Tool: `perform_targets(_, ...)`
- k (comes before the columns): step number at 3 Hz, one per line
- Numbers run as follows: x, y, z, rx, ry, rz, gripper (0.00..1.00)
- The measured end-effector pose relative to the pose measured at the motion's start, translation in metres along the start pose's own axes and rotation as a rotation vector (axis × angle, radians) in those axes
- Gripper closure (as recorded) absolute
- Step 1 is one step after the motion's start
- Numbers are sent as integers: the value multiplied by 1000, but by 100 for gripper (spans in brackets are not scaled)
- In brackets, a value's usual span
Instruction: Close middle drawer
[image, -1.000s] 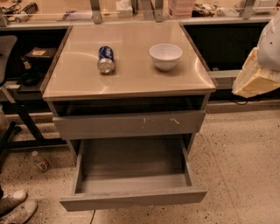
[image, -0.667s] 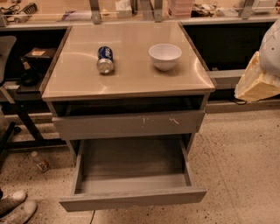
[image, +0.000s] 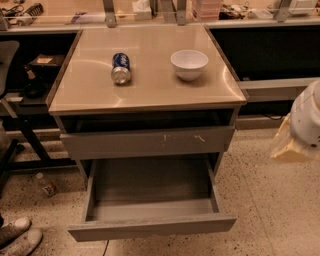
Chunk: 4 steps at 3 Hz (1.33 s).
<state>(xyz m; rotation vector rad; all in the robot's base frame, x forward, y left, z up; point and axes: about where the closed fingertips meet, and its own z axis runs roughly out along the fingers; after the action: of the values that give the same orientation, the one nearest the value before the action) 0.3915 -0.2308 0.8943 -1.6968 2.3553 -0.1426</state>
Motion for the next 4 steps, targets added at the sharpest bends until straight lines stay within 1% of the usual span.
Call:
perform_targets(1,13,19,45,-61,26,14,100)
perform_targets(2,13,19,45,-61,26,15,100)
perform_targets(3,14,26,54,-79,13,27,100)
perform_targets(4,12,50,89,-117,-27,90,100)
